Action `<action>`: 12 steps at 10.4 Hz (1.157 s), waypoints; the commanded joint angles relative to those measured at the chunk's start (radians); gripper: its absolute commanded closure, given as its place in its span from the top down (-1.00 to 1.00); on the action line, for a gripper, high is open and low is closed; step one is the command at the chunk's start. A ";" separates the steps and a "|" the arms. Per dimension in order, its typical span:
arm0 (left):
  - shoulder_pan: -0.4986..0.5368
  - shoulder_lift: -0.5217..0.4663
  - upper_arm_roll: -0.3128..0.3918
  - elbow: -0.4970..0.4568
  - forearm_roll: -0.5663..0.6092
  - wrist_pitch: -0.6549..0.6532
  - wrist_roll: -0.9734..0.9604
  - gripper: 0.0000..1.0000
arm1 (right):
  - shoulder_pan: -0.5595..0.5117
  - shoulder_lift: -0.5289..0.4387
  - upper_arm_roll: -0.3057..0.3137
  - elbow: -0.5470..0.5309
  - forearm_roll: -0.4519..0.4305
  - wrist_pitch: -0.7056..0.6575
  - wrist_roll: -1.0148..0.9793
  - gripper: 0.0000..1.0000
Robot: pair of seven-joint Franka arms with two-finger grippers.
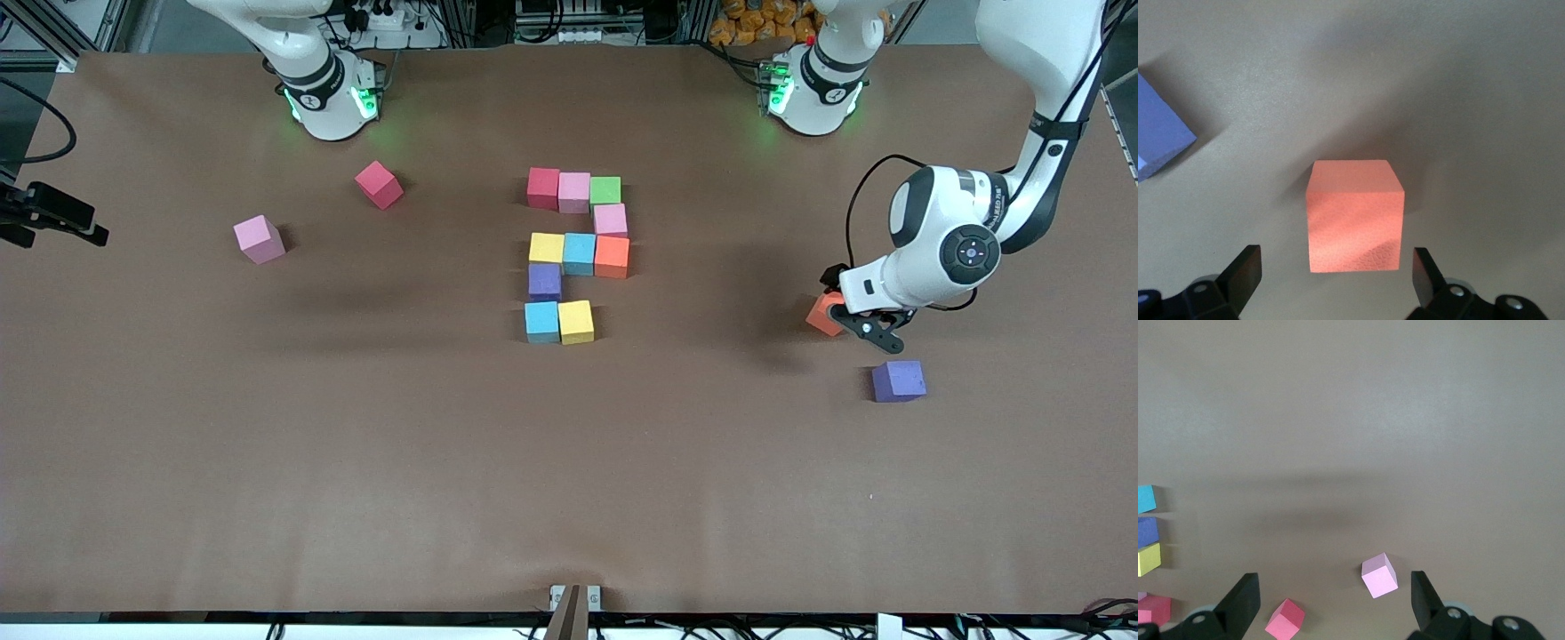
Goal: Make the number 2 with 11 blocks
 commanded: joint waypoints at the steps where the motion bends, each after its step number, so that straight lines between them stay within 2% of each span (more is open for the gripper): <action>1: -0.002 0.019 0.003 -0.004 -0.002 0.025 -0.018 1.00 | 0.003 -0.016 0.000 -0.001 -0.018 -0.015 -0.010 1.00; 8: -0.002 0.056 0.005 -0.004 -0.002 0.050 -0.032 1.00 | -0.031 -0.013 -0.010 0.047 -0.031 -0.037 -0.042 1.00; 11: -0.004 0.069 0.005 0.001 -0.002 0.050 -0.053 1.00 | -0.055 -0.015 -0.008 0.055 -0.026 -0.045 -0.126 1.00; 12: -0.004 0.079 0.005 0.002 -0.002 0.050 -0.055 0.95 | -0.057 -0.015 -0.010 0.056 -0.026 -0.045 -0.127 1.00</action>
